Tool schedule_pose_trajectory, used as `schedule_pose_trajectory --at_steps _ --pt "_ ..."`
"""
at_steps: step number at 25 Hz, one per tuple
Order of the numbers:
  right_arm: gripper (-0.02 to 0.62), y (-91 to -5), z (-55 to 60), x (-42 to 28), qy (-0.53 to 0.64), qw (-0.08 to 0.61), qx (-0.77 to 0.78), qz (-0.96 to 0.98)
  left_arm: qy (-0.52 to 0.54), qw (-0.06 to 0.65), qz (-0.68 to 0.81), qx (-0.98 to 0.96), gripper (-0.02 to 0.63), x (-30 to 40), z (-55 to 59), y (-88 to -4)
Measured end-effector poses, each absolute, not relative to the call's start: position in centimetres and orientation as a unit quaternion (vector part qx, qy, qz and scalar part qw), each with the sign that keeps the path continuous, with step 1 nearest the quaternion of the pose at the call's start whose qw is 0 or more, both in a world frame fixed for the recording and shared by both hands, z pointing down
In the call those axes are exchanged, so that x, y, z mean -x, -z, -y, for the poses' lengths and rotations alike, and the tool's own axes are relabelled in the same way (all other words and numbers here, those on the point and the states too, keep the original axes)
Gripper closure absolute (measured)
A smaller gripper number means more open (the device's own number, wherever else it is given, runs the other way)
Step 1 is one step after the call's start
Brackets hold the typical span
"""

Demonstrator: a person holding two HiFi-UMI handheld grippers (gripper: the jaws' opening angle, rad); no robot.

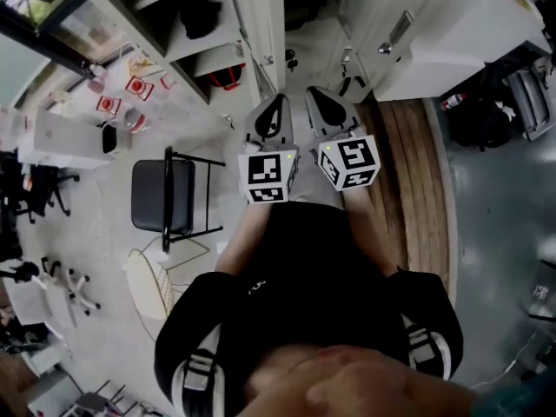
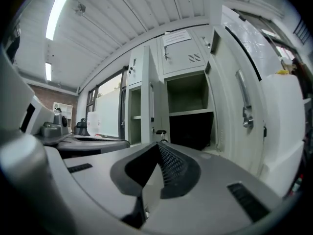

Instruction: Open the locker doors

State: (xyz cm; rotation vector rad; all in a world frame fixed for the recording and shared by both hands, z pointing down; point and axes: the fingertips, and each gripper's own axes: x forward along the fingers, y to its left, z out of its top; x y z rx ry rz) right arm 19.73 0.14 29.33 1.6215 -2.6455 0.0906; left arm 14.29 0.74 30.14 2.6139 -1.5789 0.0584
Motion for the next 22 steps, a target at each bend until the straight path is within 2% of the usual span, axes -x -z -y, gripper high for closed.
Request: schedule_pose_trajectory --at_steps 22 --pt "0.577 -30.7 -0.1 -23.8 -0.052 0.019 -0.545 0.837 -0.037 0.054 0.465 -0.883 0.597 -18.9 -1.7 -31.9"
